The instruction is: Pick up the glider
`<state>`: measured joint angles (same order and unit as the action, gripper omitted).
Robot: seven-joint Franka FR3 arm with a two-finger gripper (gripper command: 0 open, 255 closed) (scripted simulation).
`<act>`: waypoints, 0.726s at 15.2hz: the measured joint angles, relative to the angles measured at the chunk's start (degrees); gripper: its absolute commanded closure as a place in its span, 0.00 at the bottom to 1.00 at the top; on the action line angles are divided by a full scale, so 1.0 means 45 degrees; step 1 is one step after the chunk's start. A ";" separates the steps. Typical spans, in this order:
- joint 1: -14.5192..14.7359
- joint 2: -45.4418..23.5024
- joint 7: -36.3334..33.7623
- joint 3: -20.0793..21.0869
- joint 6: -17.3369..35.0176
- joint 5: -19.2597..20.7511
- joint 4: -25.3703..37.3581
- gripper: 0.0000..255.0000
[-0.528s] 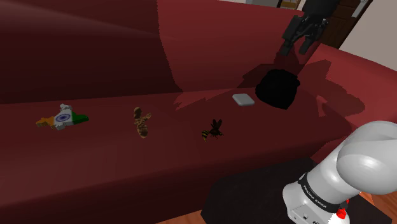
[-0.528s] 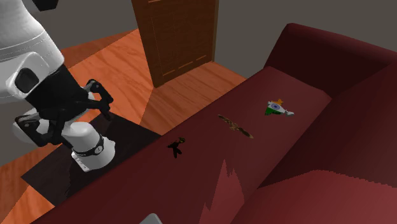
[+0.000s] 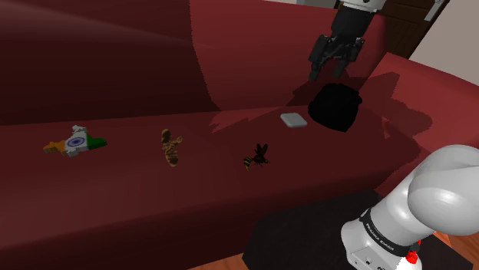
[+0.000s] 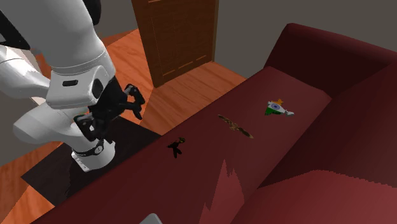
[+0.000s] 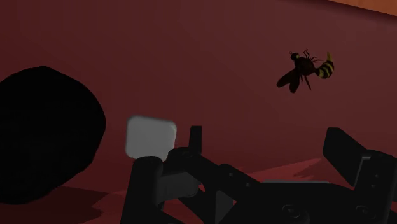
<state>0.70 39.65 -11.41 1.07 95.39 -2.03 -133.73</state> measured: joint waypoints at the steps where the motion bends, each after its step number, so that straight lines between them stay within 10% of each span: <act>1: 0.0100 -0.0204 -0.0291 0.0247 0.0231 -0.0171 -0.0034 0.00; 11: 0.0793 -0.3120 -0.2682 0.2258 0.3000 -0.1212 0.0123 0.00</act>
<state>4.26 25.61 -23.48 11.23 108.89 -7.49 -133.17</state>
